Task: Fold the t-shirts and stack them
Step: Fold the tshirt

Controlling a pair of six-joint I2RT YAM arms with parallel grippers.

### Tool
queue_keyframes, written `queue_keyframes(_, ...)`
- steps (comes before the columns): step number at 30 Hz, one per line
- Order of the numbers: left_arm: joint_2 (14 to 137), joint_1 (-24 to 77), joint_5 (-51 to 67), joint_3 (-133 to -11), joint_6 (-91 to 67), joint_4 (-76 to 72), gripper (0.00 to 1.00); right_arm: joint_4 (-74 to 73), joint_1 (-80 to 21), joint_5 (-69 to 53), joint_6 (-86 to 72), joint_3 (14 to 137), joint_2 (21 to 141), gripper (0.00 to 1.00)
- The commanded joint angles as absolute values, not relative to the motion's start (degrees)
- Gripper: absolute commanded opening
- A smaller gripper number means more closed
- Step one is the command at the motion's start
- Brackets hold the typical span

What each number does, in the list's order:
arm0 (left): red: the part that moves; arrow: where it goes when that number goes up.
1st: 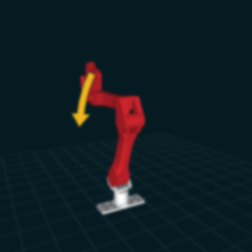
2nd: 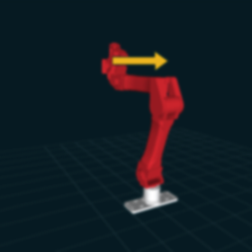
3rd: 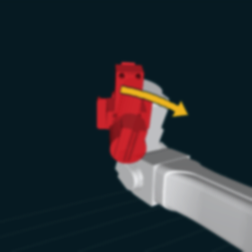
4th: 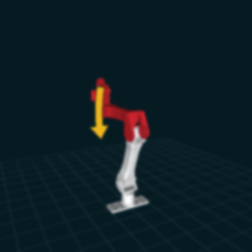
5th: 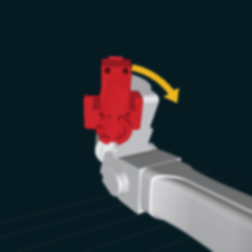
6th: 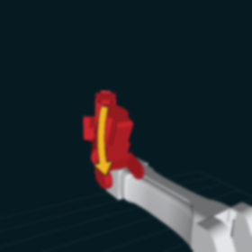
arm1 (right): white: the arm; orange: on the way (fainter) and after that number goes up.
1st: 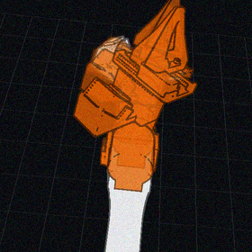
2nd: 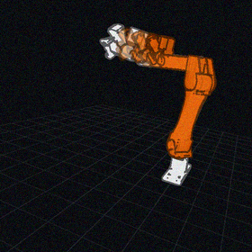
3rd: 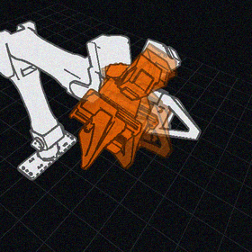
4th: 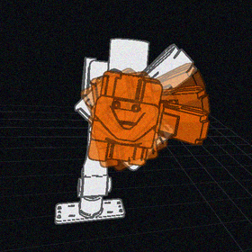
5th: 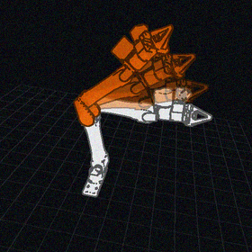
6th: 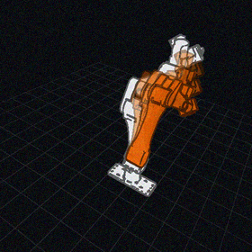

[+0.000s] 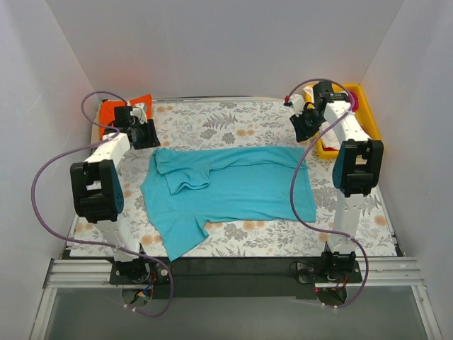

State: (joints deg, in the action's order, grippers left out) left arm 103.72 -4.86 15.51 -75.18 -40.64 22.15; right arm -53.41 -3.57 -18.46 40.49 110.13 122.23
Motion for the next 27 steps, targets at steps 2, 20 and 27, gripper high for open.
queue_keyframes(2, 108.10, -4.57, 14.50, -77.69, -39.46, 21.36, 0.41, -53.96, -4.75, -19.51, 37.88, 111.97, 126.73, 0.25)
queue_keyframes(20, 124.45, -4.39, 2.81, -91.66, -35.68, 20.39, 0.00, -45.88, -5.27, -10.28, 34.01, 113.11, 135.26, 0.24)
queue_keyframes(27, 116.30, -3.96, 18.34, -91.59, -36.04, 23.47, 0.39, -46.41, -6.67, -19.32, 36.03, 109.34, 124.31, 0.39)
